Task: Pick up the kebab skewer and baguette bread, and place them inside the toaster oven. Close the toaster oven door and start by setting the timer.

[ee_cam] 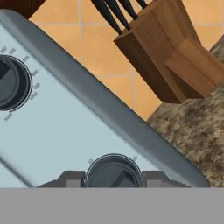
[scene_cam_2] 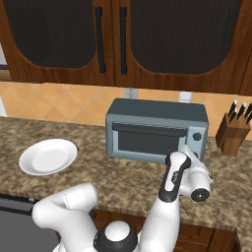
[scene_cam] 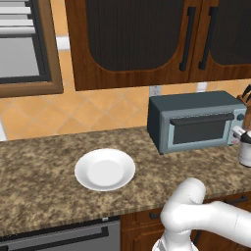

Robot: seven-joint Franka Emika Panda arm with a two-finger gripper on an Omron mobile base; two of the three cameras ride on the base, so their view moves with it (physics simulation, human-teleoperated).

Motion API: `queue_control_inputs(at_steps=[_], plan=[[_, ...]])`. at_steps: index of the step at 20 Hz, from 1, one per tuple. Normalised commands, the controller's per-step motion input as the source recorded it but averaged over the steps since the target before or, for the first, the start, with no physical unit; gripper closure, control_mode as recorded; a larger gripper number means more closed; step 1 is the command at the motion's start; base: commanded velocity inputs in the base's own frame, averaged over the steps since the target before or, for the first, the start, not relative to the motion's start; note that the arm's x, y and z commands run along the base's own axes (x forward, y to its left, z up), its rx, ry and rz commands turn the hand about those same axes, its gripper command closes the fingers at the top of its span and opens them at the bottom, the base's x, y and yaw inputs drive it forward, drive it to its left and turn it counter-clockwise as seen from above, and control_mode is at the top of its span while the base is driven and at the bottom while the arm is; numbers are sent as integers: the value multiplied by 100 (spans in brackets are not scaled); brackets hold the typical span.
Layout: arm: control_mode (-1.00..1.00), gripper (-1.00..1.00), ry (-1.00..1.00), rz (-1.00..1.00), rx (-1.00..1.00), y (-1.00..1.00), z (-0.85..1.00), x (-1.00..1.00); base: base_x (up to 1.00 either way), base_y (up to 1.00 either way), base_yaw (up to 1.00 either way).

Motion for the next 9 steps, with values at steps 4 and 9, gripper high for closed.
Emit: queue_control_inputs(at_steps=[4,9], plan=[[-100,100,-2,0,23,0,0,0,0,0,0],[-100,100,0,0,22,0,0,0,0,0,0]])
